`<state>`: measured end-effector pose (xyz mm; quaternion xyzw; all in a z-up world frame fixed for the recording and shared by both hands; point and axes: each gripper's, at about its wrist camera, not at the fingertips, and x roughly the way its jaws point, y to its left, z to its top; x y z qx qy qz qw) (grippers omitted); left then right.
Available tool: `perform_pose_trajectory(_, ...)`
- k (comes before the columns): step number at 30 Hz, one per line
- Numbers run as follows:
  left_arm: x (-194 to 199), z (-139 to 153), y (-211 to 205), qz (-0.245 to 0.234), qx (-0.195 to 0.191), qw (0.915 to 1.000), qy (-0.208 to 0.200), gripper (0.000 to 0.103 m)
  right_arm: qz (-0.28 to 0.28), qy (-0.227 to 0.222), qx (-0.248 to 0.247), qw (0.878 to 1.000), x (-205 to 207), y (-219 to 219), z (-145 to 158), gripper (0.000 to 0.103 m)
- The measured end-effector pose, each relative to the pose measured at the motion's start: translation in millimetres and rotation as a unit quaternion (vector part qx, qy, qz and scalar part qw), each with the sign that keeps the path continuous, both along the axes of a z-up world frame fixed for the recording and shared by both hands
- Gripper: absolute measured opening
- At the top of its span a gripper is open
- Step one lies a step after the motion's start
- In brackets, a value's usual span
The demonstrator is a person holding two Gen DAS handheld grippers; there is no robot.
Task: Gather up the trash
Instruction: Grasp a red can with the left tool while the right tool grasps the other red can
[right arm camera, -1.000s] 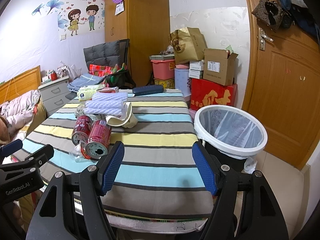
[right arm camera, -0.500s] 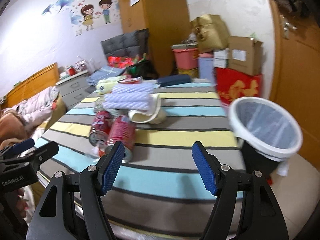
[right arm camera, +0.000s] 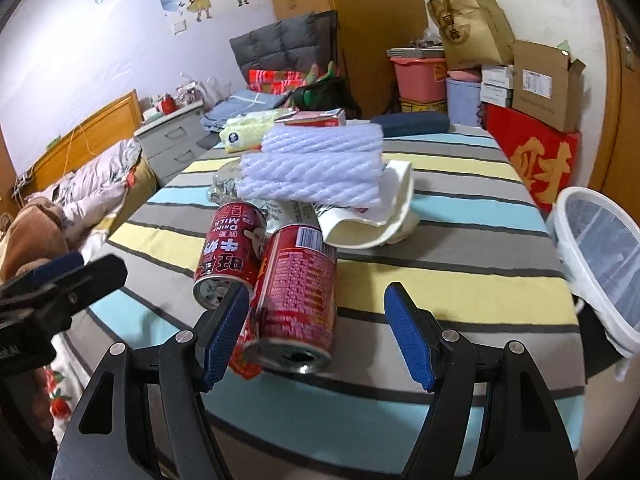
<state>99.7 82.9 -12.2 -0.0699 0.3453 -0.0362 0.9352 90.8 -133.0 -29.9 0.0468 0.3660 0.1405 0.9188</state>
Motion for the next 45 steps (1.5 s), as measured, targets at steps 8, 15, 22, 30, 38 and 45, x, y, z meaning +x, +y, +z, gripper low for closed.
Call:
perform_pose_trajectory(8, 38, -12, -8, -0.019, -0.019, 0.9992, 0.029, 0.102, 0.012, 0.018, -0.007, 1.0, 6, -9, -3, 0.054)
perform_pose_trajectory(15, 64, -27, -25, -0.031, -0.018, 0.9978, 0.056, 0.101, -0.016, 0.013, -0.023, 1.0, 10, -23, -2, 0.054)
perform_pose_trajectory(22, 83, -44, -40, -0.04, -0.015, 0.9957, 0.082, 0.097, -0.036, 0.013, -0.026, 0.999, 14, -33, -2, 0.054)
perform_pose_trajectory(30, 99, -59, -45, -0.041, -0.032, 0.993, 0.106, 0.077, -0.04, 0.016, -0.023, 0.999, 20, -34, -1, 0.054)
perform_pose_trajectory(38, 99, -58, -44, -0.032, -0.019, 0.9942, 0.101, 0.058, -0.038, 0.016, -0.016, 0.999, 19, -38, -4, 0.054)
perform_pose_trajectory(45, 87, -49, -42, -0.028, -0.013, 0.9956, 0.088, 0.056, -0.048, 0.014, -0.014, 0.999, 16, -41, -3, 0.054)
